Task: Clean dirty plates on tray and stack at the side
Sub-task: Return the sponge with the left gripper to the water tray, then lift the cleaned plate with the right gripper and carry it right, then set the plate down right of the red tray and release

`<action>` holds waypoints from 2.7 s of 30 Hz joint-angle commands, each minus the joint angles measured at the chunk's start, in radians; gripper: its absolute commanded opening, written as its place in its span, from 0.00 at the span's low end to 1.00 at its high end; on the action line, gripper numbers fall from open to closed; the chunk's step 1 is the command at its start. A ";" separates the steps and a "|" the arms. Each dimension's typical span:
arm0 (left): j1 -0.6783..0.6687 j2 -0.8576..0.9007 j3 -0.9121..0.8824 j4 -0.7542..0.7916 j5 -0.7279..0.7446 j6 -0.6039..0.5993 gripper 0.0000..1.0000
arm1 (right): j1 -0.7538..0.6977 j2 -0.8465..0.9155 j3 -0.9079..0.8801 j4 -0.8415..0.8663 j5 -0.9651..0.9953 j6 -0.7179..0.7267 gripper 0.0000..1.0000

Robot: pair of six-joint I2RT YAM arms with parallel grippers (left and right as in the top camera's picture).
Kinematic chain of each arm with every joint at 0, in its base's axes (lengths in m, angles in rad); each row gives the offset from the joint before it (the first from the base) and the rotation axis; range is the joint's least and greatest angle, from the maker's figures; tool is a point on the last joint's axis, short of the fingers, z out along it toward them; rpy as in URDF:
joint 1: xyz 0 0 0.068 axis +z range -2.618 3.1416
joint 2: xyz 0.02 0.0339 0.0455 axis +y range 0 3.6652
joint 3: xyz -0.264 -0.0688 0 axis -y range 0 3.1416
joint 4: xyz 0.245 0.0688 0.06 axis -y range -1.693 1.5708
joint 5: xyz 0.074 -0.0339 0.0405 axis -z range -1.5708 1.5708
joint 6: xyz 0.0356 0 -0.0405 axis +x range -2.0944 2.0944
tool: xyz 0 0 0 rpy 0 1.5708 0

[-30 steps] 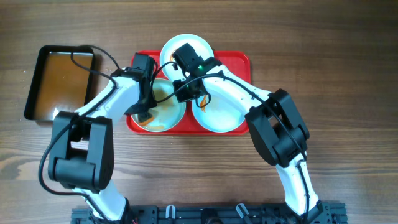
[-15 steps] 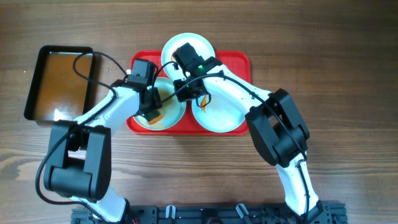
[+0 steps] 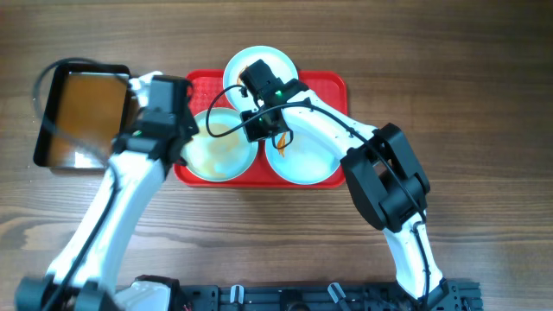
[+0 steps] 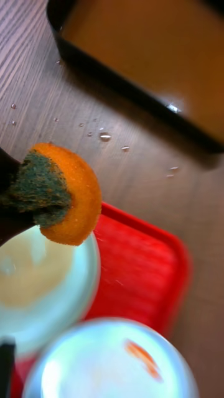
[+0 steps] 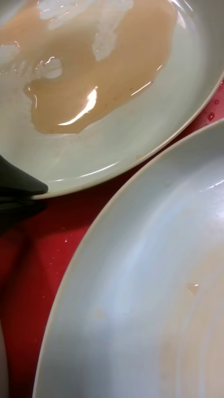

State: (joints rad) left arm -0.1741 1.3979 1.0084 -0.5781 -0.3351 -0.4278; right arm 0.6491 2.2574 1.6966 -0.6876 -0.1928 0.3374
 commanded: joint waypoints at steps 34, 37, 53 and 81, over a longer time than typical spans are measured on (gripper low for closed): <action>0.654 0.104 0.018 0.200 0.458 -0.082 0.04 | 0.409 -0.187 0.171 0.287 1.389 -0.816 0.04; 0.654 0.104 0.018 0.189 0.459 -0.082 0.04 | 0.419 -0.187 0.167 0.282 1.371 -0.764 0.04; 0.654 0.104 0.018 0.171 0.458 -0.082 0.04 | -0.180 -0.328 0.222 -0.275 0.067 0.118 0.04; 0.654 0.104 0.018 0.163 0.459 -0.082 0.04 | -0.640 -0.334 -0.031 -0.217 -0.226 -0.174 0.79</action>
State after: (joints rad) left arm 0.4755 1.5002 1.0130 -0.4152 0.1078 -0.5034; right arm -0.1127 1.9465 1.5623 -0.8776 -0.2928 0.2642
